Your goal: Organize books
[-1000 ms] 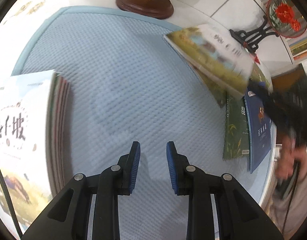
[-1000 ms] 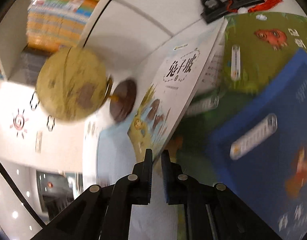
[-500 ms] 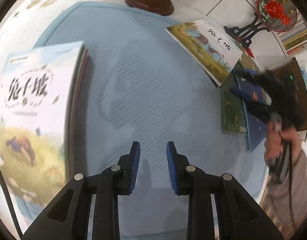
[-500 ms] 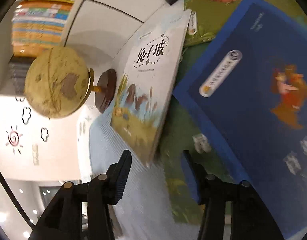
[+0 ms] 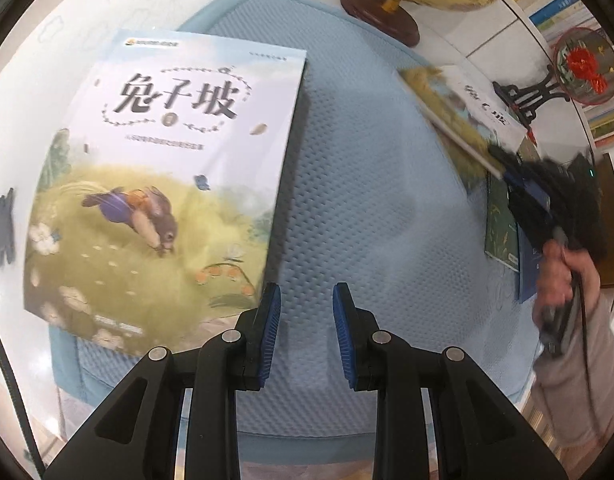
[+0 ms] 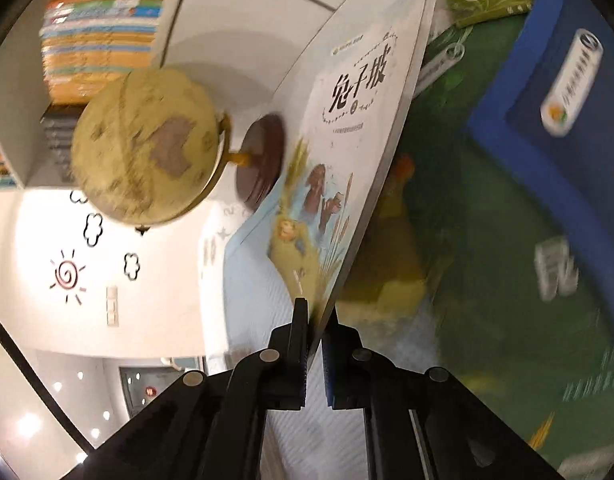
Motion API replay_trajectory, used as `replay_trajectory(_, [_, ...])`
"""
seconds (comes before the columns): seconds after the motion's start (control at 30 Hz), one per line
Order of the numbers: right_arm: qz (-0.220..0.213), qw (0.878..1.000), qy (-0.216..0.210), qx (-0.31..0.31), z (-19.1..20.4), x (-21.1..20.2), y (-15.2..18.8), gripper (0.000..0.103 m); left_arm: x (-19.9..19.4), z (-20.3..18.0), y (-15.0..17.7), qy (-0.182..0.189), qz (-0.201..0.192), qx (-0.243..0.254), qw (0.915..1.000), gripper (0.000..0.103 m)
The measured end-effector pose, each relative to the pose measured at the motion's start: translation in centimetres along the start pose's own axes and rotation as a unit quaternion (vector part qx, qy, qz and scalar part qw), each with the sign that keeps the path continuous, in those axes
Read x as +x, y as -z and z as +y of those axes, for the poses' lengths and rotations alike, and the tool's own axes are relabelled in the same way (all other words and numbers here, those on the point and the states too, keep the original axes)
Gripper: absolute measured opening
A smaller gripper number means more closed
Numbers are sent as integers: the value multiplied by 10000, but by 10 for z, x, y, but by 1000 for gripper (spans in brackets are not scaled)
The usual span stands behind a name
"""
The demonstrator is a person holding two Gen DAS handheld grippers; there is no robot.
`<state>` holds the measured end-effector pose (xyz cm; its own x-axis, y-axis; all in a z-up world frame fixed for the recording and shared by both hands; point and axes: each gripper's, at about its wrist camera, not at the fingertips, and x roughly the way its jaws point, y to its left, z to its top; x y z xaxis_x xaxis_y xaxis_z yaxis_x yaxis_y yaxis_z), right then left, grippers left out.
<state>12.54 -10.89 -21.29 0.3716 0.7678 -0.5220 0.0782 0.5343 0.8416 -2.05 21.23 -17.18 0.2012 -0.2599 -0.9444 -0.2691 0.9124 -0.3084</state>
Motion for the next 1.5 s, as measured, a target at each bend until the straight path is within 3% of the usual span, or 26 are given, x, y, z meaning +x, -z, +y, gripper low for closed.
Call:
replay_trajectory(0.2, [779,9968,136,-67,-12,-14,73,5,0,-2,-3,173,-45,133,9998,25])
replay_trajectory(0.33, [1180,9915,544,-105,-36,-36,125,5,10,-21,3,284,81,477,9984,25])
replay_trajectory(0.4, [1330,9855,986,-373,-45,-54,148,5,18,-30,9,279,200,703,9969,25])
replay_trajectory(0.5, [1540,9789,1252,-490,-53,-67,162,8,41,-44,25,366,527,1009,9928,25])
replay_trajectory(0.6, [1416,9768,1444,-701,-46,-66,151,15,61,-52,38,352,783,1167,9895,25])
replay_trajectory(0.67, [1199,9743,1686,-893,-44,-76,140,25,59,-56,44,325,629,1276,9893,30])
replay_trajectory(0.7, [1139,9726,1776,-975,-44,-79,133,36,59,-58,44,476,679,1286,9882,30])
replay_trajectory(0.73, [1133,9719,1786,-1037,-44,-79,130,41,60,-58,44,576,731,1264,9876,30])
replay_trajectory(0.83, [1334,9708,1630,-1147,-47,-74,123,41,70,-58,44,1148,1008,1143,9816,30])
replay_trajectory(1.1, [1734,9727,1023,-1157,-54,-59,112,41,78,-49,37,1814,1177,712,9737,29])
replay_trajectory(1.23, [1916,9693,834,-1297,-61,-77,111,40,83,-57,30,1849,1277,887,9704,29])
replay_trajectory(1.4, [2048,9671,767,-1301,-64,-67,103,21,86,-65,22,1679,1292,975,9724,25])
replay_trajectory(1.5, [2102,9662,736,-1299,-61,-56,98,17,90,-63,15,1803,1344,782,9713,24])
